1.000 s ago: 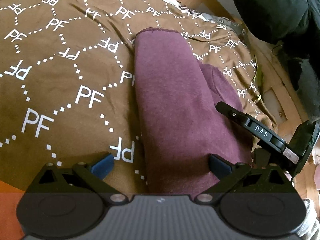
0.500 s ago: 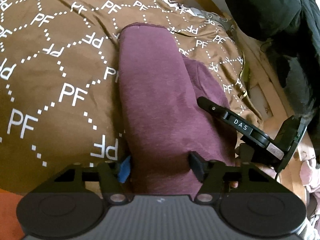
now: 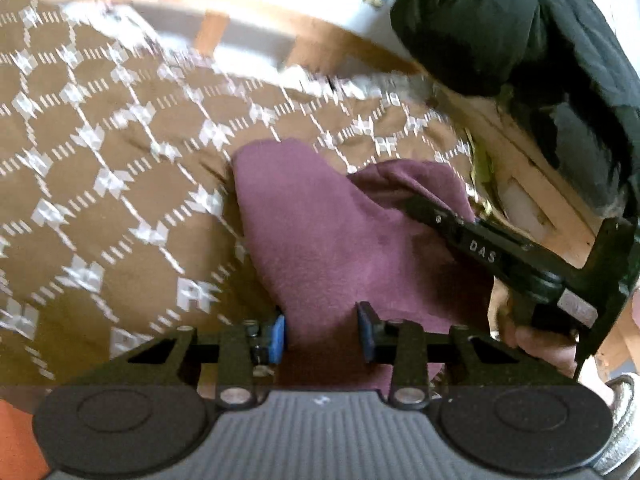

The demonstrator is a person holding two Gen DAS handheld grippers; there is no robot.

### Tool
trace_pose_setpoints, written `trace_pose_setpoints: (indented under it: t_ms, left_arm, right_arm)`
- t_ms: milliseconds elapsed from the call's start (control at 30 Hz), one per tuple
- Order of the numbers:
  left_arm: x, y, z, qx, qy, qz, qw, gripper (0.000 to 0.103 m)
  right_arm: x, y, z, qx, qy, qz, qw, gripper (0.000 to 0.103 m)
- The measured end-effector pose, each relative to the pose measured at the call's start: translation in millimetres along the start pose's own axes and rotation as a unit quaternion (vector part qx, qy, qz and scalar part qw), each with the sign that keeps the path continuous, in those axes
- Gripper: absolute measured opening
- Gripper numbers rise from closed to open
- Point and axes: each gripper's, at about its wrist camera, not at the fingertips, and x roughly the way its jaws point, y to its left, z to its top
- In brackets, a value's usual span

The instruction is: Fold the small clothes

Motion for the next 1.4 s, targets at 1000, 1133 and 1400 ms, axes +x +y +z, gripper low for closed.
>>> trace_pose_setpoints:
  t_ms: [1000, 1133, 1400]
  left_arm:
    - [-73, 73, -37, -0.058, -0.01, 0.16, 0.9853, 0.05]
    - [-74, 72, -35, -0.065, -0.01, 0.17, 0.9833, 0.054]
    - [-96, 61, -32, -0.058, -0.037, 0.196, 0.9781, 0.083]
  right_arm:
    - [41, 115, -20, 0.003, 0.06, 0.088, 0.994, 0.037]
    - [34, 114, -21, 0.0, 0.057, 0.082, 0.995, 0.043]
    - [13, 114, -11, 0.009, 0.034, 0.081, 0.996, 0.073]
